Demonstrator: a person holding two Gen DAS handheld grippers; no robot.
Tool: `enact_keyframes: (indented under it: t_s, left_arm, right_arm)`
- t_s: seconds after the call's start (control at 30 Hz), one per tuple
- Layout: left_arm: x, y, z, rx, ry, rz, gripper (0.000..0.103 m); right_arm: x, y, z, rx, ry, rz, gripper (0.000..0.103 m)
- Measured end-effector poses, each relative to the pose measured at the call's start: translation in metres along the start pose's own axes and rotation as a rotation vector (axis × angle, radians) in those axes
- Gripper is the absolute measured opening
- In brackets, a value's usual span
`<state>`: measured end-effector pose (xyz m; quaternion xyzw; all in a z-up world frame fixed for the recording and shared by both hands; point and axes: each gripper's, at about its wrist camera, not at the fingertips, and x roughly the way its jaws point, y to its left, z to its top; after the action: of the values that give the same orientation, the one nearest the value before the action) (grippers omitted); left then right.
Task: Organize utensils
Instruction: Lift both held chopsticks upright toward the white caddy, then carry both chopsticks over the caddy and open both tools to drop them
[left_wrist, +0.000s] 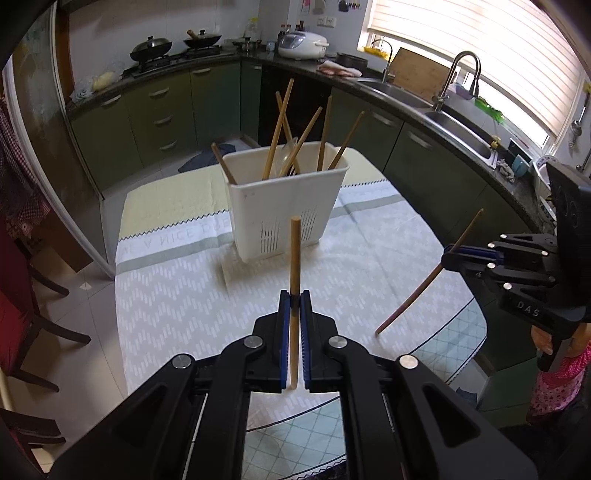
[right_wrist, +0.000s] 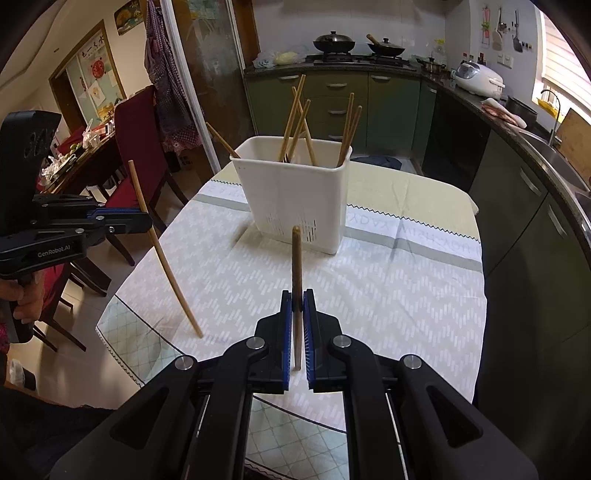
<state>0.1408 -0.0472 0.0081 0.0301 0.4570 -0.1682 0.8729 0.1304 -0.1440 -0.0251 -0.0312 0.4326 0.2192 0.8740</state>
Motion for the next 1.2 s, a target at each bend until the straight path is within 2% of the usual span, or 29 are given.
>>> enact_keyframes:
  t_s: [0.47,0.67,0.83,1.07,1.2]
  left_arm:
    - [-0.043,-0.006,0.036,0.007,-0.108,-0.014,0.005]
    - [-0.08,-0.006,0.073,0.015,-0.229,0.006,0.005]
    - [-0.098,0.002,0.108,-0.022,-0.336,0.025,0.005]
    - [-0.091,0.011,0.146,-0.052,-0.428,0.05,0.005]
    - [-0.058,0.013,0.155,-0.051,-0.398,0.085,0.005]
  right_arm:
    - [-0.018,0.004,0.013,-0.025,-0.034,-0.009,0.007]
    - [-0.024,0.008,0.016,-0.038,-0.045,-0.011,0.007]
    - [-0.025,0.007,0.017,-0.041,-0.044,-0.011,0.007]
    - [-0.028,0.005,0.017,-0.04,-0.043,-0.017,0.007]
    - [-0.032,0.002,0.018,-0.035,-0.051,-0.016,0.007]
